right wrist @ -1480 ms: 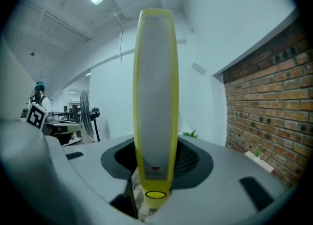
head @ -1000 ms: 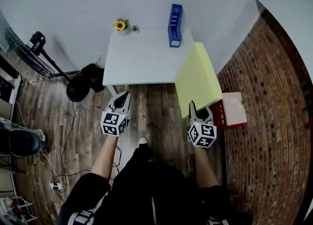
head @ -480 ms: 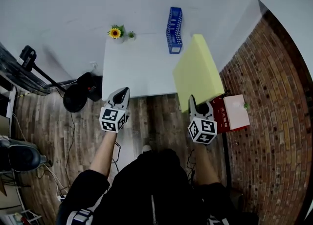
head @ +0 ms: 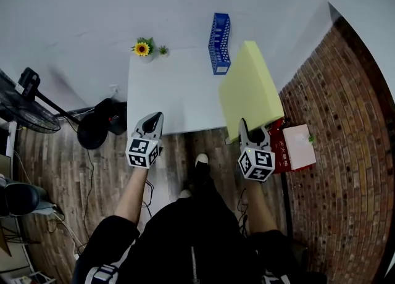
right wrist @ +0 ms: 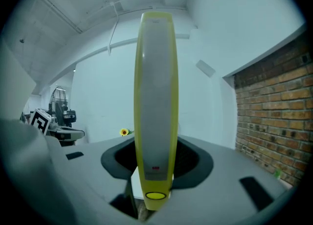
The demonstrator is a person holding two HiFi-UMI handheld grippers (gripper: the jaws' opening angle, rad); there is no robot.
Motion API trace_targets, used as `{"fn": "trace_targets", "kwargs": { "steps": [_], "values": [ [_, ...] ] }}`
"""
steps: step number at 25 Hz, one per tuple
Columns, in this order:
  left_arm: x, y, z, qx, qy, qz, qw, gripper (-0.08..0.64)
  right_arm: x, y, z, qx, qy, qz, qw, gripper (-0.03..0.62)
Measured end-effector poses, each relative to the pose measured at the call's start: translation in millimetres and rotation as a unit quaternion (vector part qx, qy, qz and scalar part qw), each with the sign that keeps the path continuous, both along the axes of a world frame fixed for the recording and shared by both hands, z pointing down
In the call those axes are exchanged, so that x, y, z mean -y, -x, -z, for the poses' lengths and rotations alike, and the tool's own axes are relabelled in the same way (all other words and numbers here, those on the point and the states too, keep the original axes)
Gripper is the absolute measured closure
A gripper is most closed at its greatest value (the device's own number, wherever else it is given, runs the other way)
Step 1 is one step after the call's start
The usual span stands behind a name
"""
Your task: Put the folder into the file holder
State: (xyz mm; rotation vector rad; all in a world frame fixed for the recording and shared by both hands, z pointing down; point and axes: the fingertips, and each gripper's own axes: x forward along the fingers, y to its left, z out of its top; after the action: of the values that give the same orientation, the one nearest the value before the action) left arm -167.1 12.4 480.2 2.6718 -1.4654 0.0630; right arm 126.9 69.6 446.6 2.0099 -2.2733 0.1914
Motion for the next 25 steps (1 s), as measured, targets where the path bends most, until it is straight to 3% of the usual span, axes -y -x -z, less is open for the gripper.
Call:
{"fn": "trace_targets", "kwargs": {
  "steps": [12, 25],
  "values": [
    [120.8, -12.9, 4.4, 0.005, -0.001, 0.011, 0.9999, 0.537, 126.9, -21.6, -0.6, 0.007, -0.006, -0.002, 1.0, 0.419],
    [253.7, -54.4, 2.7, 0.011, 0.018, 0.025, 0.9995, 0.537, 279.6, -64.1, 4.1, 0.014, 0.001, 0.005, 1.0, 0.417]
  ]
}}
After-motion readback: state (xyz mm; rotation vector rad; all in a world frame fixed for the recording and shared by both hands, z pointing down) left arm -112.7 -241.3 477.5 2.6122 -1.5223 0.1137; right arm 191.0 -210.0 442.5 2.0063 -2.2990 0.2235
